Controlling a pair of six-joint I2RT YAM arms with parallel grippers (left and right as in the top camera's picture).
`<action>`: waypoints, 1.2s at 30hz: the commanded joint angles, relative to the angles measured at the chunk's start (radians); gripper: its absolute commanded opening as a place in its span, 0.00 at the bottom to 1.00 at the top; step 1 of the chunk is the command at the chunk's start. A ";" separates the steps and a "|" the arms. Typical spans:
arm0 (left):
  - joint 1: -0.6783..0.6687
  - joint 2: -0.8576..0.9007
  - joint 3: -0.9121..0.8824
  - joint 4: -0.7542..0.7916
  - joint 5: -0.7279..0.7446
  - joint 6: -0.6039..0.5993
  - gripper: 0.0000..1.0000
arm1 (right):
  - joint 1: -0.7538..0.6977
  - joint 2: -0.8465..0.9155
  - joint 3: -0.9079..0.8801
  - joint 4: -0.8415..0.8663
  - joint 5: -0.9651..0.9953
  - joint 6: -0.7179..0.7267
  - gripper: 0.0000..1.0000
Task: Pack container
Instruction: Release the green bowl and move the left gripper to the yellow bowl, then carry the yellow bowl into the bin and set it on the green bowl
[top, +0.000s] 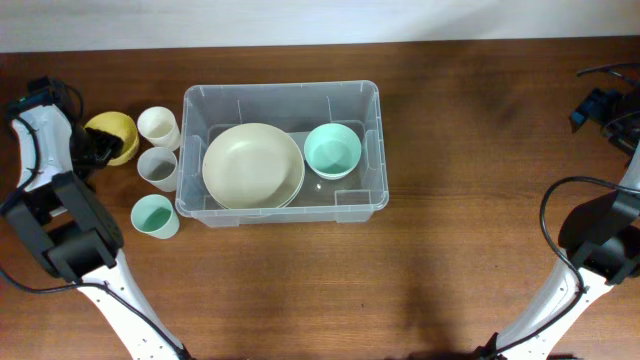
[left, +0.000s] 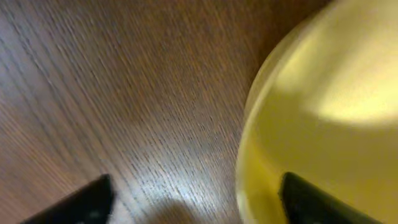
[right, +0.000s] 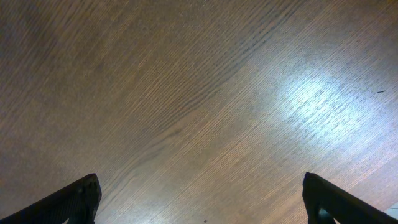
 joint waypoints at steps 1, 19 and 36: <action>0.000 0.016 0.003 0.000 0.010 -0.007 0.45 | 0.001 -0.021 -0.003 0.001 0.009 0.007 0.99; 0.171 -0.070 0.592 -0.349 0.089 0.003 0.01 | 0.001 -0.021 -0.003 0.001 0.009 0.007 0.99; -0.742 -0.137 0.512 -0.396 0.277 0.433 0.01 | 0.001 -0.021 -0.003 0.001 0.009 0.007 0.99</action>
